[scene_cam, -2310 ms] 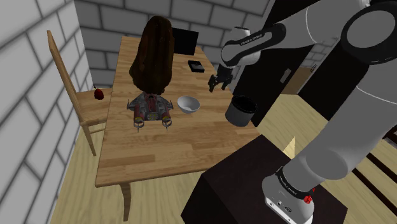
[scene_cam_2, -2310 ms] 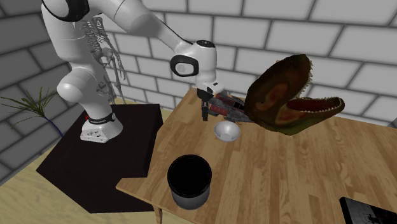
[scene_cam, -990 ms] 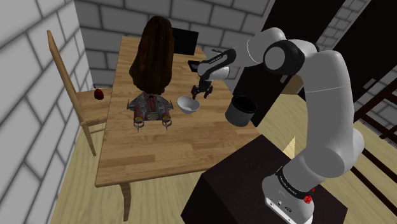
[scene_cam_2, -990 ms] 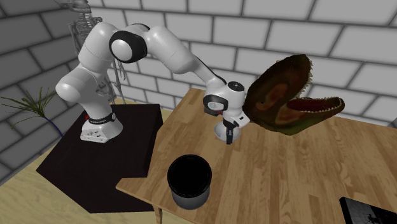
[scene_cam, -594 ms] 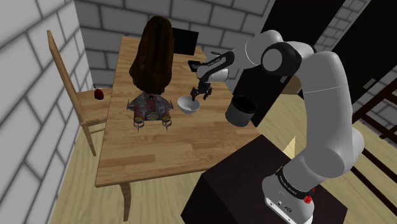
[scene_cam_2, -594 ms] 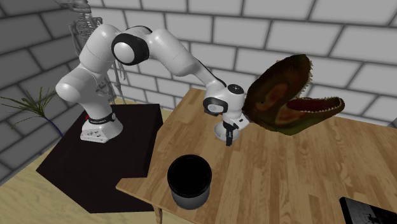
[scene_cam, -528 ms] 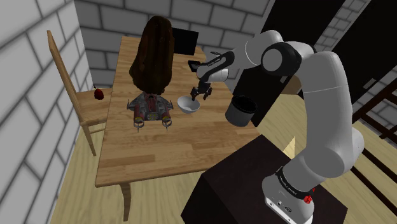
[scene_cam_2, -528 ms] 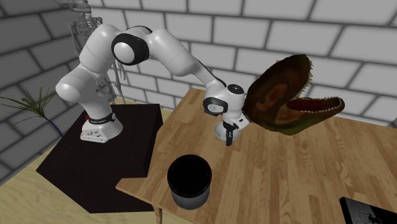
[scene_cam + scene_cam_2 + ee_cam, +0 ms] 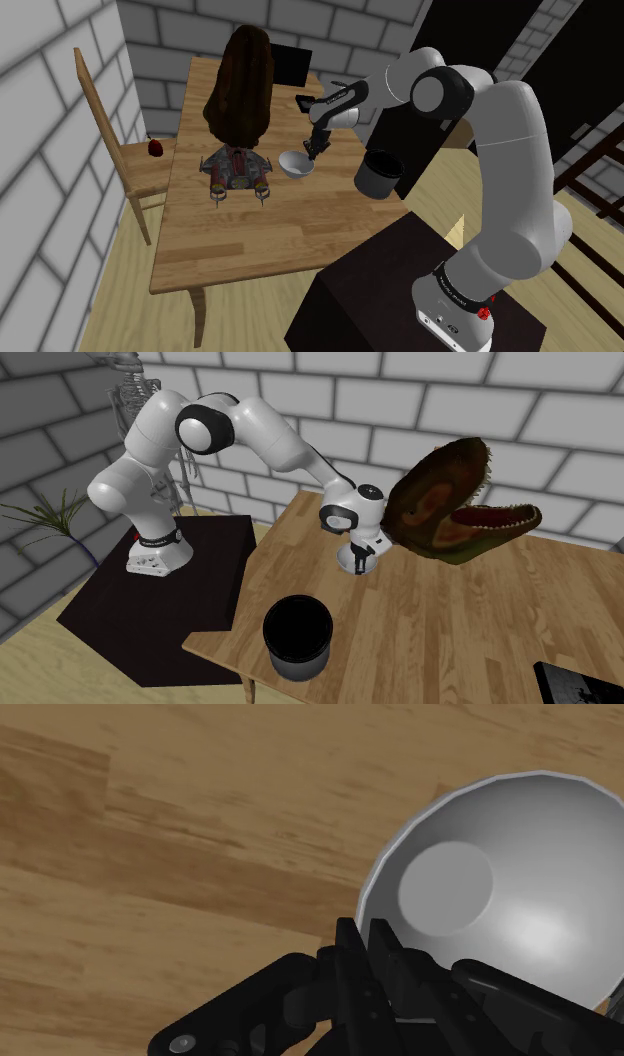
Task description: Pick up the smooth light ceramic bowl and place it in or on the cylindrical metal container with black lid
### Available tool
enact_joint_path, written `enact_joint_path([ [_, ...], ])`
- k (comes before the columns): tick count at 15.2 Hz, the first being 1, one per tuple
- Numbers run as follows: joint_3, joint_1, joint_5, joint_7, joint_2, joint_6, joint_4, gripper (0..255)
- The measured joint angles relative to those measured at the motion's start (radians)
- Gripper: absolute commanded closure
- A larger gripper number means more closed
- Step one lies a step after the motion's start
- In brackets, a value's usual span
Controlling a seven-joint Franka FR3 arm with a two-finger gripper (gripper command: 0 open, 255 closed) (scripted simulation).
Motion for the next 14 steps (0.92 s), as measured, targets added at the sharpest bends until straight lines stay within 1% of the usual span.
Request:
enact_joint_path([
  [5, -0.001, 0.001, -0.001, 0.001, -0.005, -0.004, -0.001, 255],
  [14, -0.009, 0.006, -0.009, 0.009, -0.091, -0.069, -0.023, 255],
])
